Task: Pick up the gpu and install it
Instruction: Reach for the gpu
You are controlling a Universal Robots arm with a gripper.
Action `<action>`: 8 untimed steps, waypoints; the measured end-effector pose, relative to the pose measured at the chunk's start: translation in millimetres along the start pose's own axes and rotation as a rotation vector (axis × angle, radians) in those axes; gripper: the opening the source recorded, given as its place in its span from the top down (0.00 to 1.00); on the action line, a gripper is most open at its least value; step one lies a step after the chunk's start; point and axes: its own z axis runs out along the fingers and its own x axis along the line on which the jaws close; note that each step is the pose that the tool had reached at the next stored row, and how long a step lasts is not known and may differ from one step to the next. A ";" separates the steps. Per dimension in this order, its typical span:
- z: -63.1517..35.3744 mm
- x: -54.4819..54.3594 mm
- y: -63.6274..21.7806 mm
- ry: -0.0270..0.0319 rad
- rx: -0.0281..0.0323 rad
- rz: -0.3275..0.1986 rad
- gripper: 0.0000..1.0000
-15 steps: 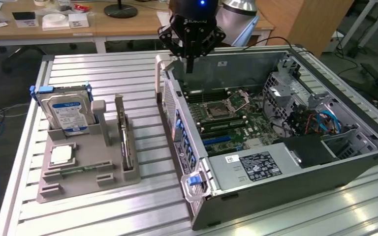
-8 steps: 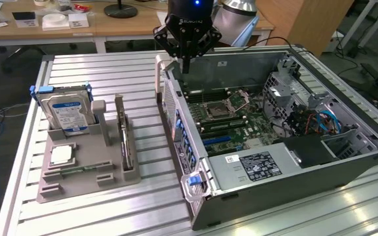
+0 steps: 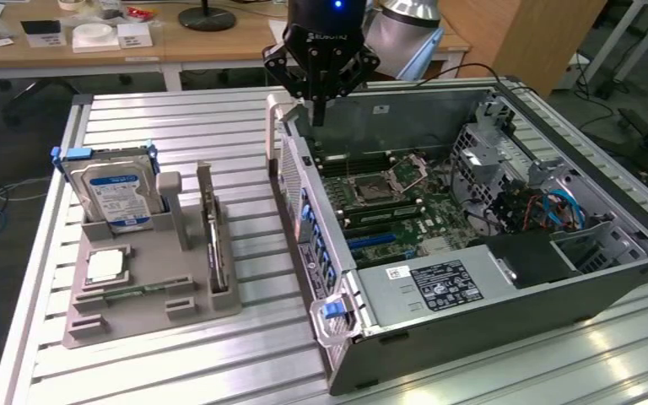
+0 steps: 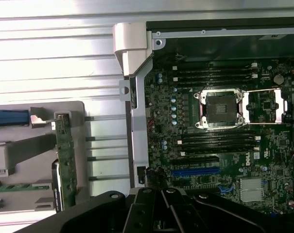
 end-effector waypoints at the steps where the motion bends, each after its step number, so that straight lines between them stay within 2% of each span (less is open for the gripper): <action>1: 0.0 0.2 0.0 0.0000 -0.0001 0.000 0.89; 8: -0.3 9.6 -0.8 0.0000 0.0000 0.000 0.89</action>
